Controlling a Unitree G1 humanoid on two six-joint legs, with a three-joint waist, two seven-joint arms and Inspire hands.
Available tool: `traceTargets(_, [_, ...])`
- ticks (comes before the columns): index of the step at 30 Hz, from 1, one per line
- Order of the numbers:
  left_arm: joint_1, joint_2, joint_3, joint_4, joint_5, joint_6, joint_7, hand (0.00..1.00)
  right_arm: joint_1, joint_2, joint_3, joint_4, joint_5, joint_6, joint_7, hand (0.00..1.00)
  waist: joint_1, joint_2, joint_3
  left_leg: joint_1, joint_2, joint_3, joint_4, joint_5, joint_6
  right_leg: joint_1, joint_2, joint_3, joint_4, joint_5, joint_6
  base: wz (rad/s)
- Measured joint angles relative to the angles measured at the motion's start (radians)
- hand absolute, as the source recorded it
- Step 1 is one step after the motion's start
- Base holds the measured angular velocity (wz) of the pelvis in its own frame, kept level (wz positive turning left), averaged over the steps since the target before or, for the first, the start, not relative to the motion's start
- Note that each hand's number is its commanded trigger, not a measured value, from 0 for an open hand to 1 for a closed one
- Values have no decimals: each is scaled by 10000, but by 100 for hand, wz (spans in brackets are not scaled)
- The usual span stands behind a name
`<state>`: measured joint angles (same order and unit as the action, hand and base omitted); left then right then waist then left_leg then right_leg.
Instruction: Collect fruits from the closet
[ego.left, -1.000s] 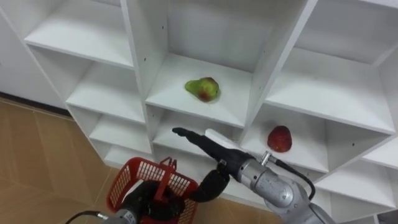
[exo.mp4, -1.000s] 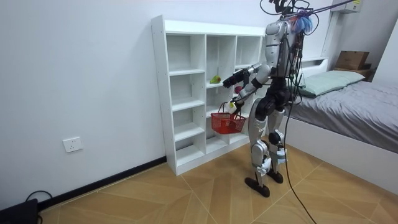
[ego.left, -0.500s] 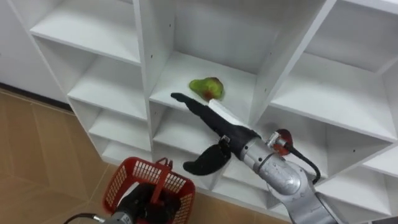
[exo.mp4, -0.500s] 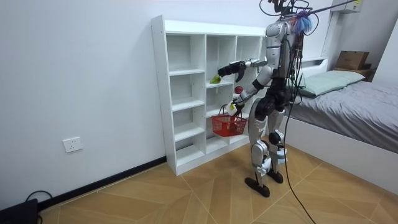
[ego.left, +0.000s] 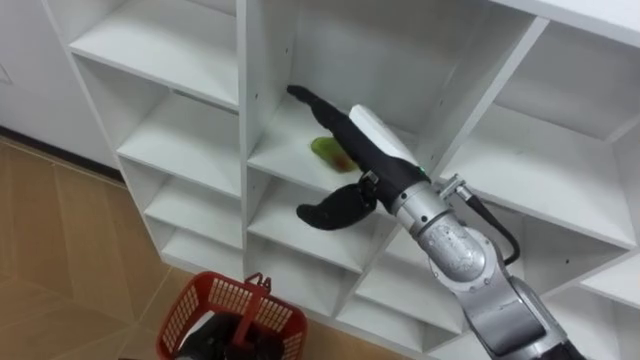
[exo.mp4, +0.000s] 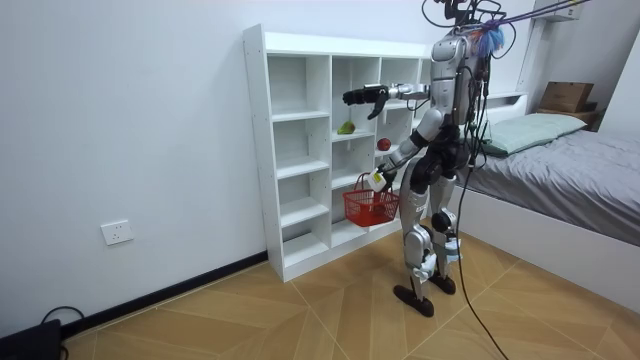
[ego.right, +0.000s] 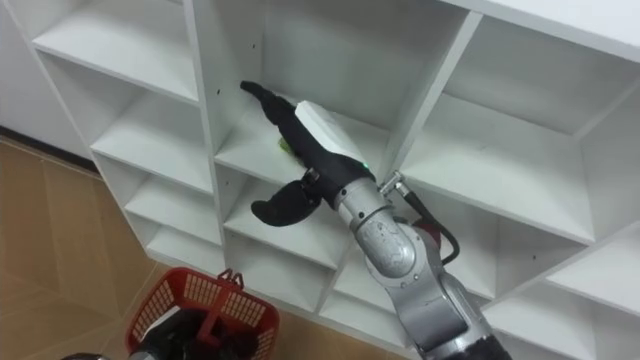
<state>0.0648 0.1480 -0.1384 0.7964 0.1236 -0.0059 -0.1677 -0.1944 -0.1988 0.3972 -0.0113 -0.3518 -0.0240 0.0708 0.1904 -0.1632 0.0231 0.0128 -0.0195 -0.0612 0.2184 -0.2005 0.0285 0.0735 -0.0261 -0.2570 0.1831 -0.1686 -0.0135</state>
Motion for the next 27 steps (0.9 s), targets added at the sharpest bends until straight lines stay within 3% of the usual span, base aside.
traceTargets(10, [62,47,407,-134,305,68,6,100,-25,-388,-1149,403,729,27,-577,0,73,-292,12,-78,-82,-308,40,0,0,97,-34,-234,-17,-21,33,9])
traceTargets(14, [158,105,631,-224,483,311,-3,100,-548,-508,-1517,1241,1197,41,-717,0,37,-358,-18,-59,-114,-406,58,1,2,188,-52,-384,-90,-20,33,5])
traceTargets(21, [167,192,733,-242,483,446,-8,100,-880,-565,-1553,2367,1740,-16,-1048,0,32,-413,-32,-196,-130,-795,235,4,-11,263,-54,-648,-146,-20,34,18])
traceTargets(27, [194,182,873,-467,653,507,-14,100,-1219,-573,-1550,3193,2741,-69,-1389,0,114,-511,-46,-420,-137,-867,406,4,-12,122,-72,-769,-148,-20,33,7])
